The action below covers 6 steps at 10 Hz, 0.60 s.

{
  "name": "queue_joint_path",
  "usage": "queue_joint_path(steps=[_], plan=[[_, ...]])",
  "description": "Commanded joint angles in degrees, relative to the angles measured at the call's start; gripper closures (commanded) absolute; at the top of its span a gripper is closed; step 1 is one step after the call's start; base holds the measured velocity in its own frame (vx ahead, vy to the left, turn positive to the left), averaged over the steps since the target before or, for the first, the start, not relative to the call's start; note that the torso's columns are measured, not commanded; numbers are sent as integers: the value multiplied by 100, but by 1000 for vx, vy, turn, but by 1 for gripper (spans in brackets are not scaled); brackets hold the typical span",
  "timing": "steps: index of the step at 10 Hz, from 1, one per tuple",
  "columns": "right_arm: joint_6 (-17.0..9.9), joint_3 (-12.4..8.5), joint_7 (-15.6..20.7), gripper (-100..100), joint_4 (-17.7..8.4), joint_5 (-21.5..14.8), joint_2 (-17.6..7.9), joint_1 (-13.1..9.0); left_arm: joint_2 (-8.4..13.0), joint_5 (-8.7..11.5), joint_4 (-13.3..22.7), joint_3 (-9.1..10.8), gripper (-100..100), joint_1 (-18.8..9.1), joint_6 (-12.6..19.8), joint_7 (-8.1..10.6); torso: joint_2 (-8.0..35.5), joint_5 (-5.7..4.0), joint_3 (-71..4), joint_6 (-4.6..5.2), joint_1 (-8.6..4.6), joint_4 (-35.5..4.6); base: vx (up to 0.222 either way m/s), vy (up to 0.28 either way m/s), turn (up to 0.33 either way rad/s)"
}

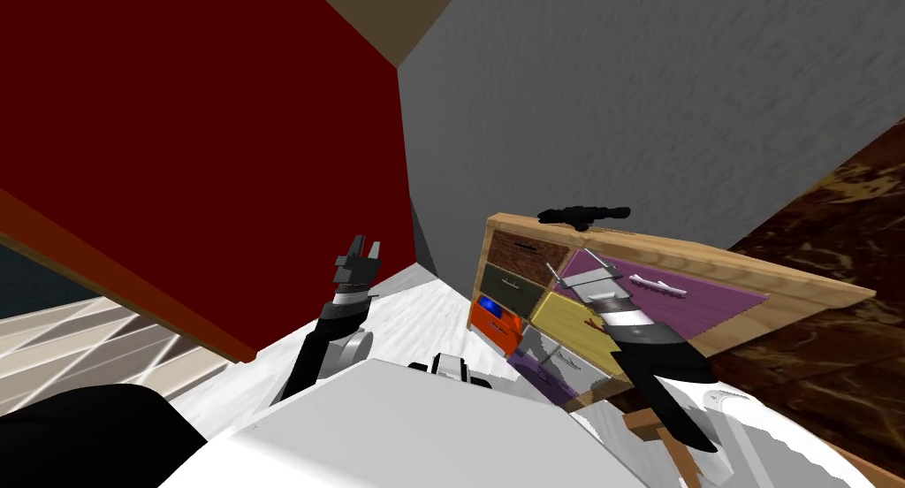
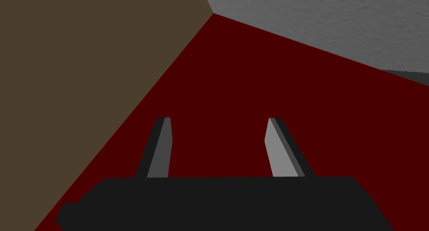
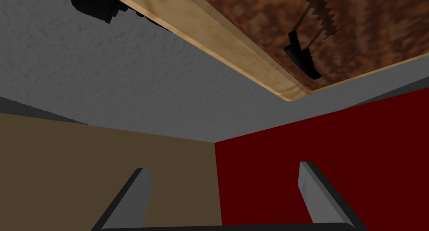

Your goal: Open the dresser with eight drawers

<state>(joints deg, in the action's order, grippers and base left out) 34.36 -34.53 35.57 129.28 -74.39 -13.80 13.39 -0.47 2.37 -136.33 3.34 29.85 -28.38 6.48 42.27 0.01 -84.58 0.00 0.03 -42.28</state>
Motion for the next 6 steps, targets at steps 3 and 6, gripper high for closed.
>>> queue_joint_path(steps=[3,6], plan=[[-29,-367,270,-100,-51,-739,33,-198,0,0,0,0,0,0,0,0,11,-5,6,1,-15,-3,34,59,16],[-28,-538,412,-100,-72,-1231,80,-278,0,0,0,0,0,0,0,0,-6,0,-3,0,4,2,49,69,19]])
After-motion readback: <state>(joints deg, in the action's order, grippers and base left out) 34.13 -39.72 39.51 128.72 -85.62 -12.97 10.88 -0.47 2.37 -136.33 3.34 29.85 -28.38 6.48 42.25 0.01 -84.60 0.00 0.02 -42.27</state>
